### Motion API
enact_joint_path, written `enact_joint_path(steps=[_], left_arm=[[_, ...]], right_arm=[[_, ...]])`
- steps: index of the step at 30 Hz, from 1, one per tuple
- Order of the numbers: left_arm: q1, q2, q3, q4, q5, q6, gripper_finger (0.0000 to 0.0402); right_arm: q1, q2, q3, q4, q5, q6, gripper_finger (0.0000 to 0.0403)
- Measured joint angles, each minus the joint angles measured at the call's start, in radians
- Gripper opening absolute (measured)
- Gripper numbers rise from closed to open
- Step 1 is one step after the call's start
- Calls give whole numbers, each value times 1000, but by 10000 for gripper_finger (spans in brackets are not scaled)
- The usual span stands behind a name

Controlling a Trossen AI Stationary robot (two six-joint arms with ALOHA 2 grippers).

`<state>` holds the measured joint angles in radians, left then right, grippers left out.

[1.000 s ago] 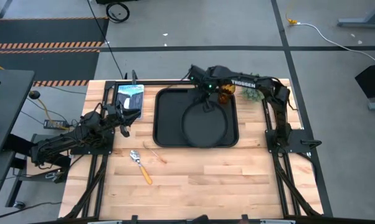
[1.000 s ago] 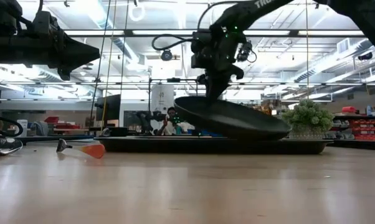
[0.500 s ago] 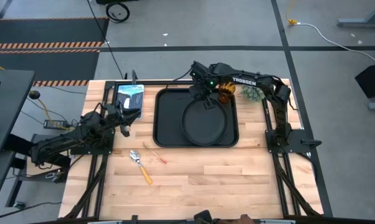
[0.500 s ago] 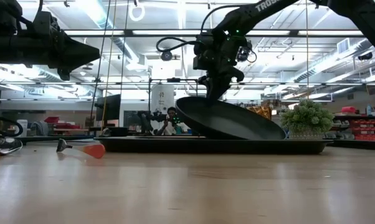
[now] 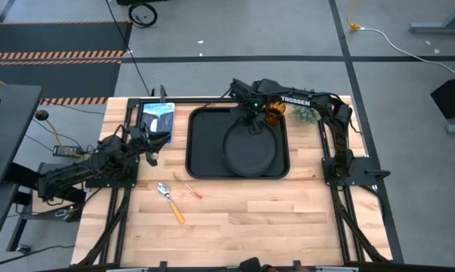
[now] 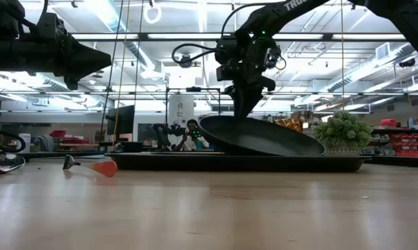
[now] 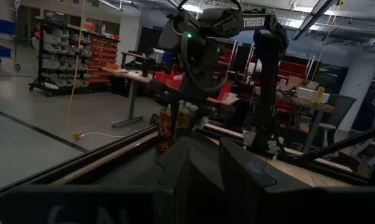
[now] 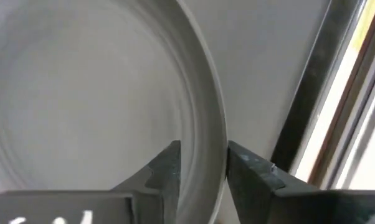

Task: Pick and place plate/cup/fork/spoon on tray
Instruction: Put the black plate at the bottom of the brown cup on the black tray, then put the orange fork to the left of the black plate on the black tray

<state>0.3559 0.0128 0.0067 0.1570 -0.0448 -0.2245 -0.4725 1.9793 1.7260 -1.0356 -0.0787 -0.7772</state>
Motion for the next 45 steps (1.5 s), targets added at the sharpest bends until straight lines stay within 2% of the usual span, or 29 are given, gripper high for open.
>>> enact_joint_path(steps=[5, 15, 22, 25, 28, 32, 37, 45], left_arm=[[0, 0, 0, -1, 0, 0, 94], [0, 0, 0, -52, 1, -50, 94], [0, 1, 1, -127, 23, -80, 94], [-2, 1, 1, -129, 66, -91, 94], [-23, 9, 7, -137, 91, -131, 94], [-78, 70, 40, -174, 93, -133, 94], [-148, 195, 86, -164, -5, -137, 94], [-232, 430, 147, -180, -67, -239, 94]], right_arm=[[12, 0, 0, -31, 108, 39, 139], [25, 0, 17, -45, 90, 143, 146], [81, -2, 16, 178, 36, 417, 146], [126, -2, -1, 241, 21, 434, 146], [171, -2, 0, 251, 62, 435, 146], [225, -10, -1, 211, 141, 450, 146], [255, -14, -28, 238, 128, 487, 146], [260, -52, -216, 447, 132, 508, 143]])
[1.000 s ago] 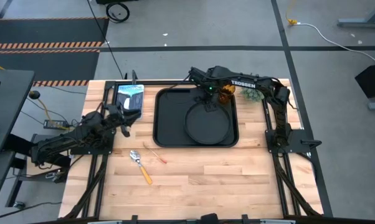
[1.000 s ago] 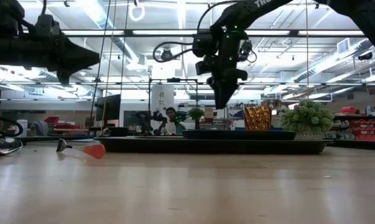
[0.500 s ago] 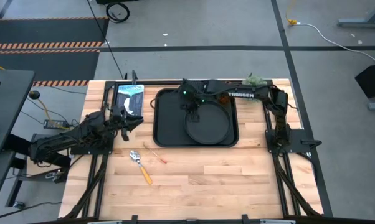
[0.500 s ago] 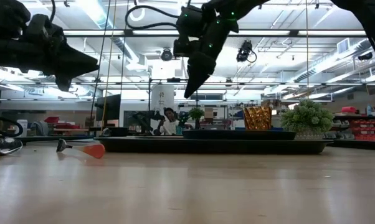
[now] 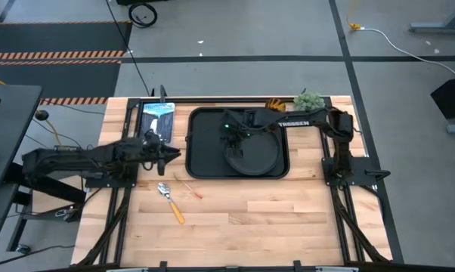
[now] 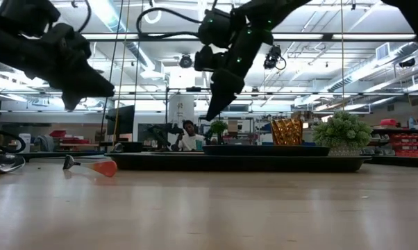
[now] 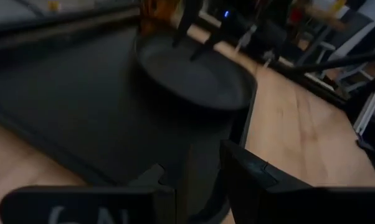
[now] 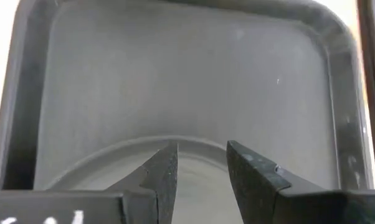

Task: Pick and place plate/cup/fork/spoon on tray
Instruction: Put the orange fork to the left of the black plate on the black tray

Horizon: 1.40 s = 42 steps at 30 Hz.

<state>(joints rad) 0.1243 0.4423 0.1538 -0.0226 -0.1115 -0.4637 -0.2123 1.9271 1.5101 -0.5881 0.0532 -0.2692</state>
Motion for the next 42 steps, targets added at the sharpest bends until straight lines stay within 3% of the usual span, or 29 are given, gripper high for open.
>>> enact_joint_path(steps=[3, 10, 14, 22, 29, 35, 42], left_arm=[[-28, 73, 17, -9, -8, -80, 94], [-112, 235, 100, -150, -36, -295, 94], [-159, 321, 176, -244, -65, -416, 94], [-215, 489, 368, -478, -80, -704, 94], [-334, 687, 507, -553, -127, -956, 93], [-432, 878, 623, -615, -128, -1176, 93], [-485, 1098, 835, -880, -124, -1370, 93]], right_arm=[[6, -41, -87, 109, 13, 30, 143], [36, -152, -303, 390, 190, 73, 143], [36, -185, -400, 578, 218, 72, 143], [-29, -195, -557, 1005, 225, -51, 143], [-45, -195, -693, 1342, 278, -218, 143], [-24, -195, -770, 1446, 271, -225, 143], [36, -195, -814, 1446, 262, -212, 143]])
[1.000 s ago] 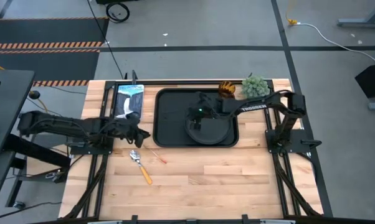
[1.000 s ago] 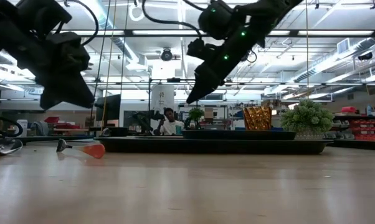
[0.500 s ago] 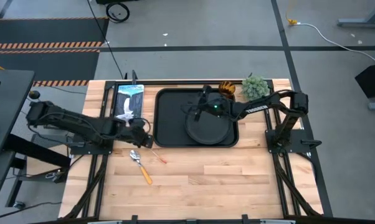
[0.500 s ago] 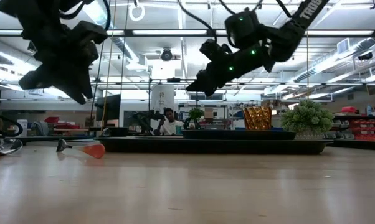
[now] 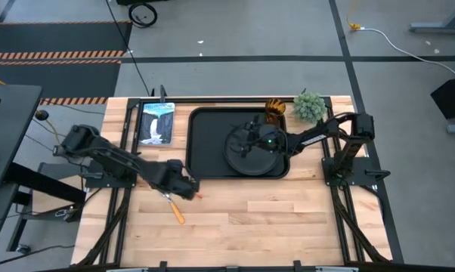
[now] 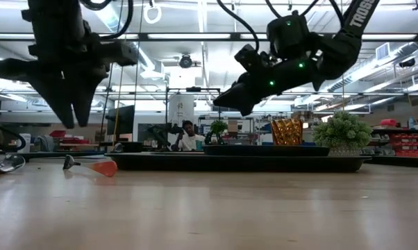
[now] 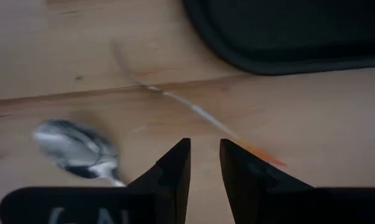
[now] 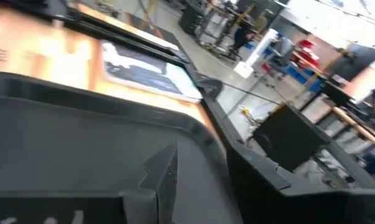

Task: Pick and place plate/cup/fork/spoon on tray
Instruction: Put the orange fork to the left of the black plate on the black tray

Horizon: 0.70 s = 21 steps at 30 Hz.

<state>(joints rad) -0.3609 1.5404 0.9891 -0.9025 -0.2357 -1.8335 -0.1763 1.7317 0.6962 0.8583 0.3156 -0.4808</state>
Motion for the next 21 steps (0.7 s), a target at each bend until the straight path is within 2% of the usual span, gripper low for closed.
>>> enact_joint_path(steps=[2, 5, 10, 14, 21], left_arm=[[-4, 56, 43, -47, -5, -26, 93], [5, 121, 75, -31, -21, -61, 103], [24, 188, 75, 53, -19, -103, 149], [39, 220, 75, 54, 40, -151, 181], [38, 243, 73, 58, 64, -198, 185]], right_arm=[[17, 0, -9, 1, -14, -1, 143], [38, 0, -20, 1, -47, -1, 143], [65, 0, -39, 0, -77, -2, 143], [84, 0, -48, 0, -101, 2, 143], [107, 0, -49, -2, -124, 6, 143]])
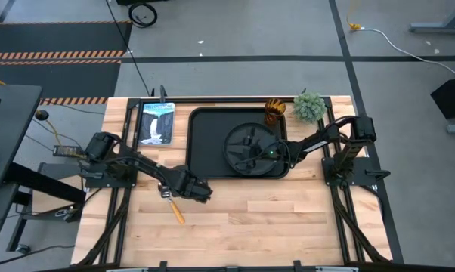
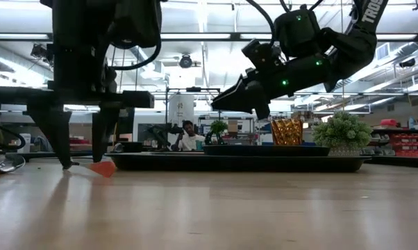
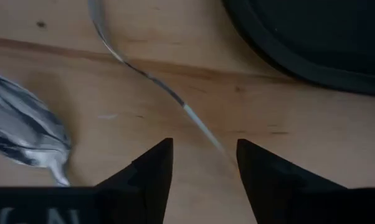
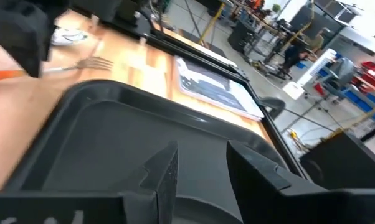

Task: Pick and place plate/cup/fork/spoon on tray
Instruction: Put the orange fork to the left of the black plate on the black tray

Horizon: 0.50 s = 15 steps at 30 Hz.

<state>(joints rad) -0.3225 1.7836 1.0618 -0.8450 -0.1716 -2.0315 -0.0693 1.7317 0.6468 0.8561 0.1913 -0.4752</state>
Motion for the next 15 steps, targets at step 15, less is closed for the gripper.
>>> enact_joint_path(steps=[15], left_arm=[[8, 34, -3, 25, 88, 56, 124]], right_arm=[[37, 0, 0, 1, -11, 4, 143]])
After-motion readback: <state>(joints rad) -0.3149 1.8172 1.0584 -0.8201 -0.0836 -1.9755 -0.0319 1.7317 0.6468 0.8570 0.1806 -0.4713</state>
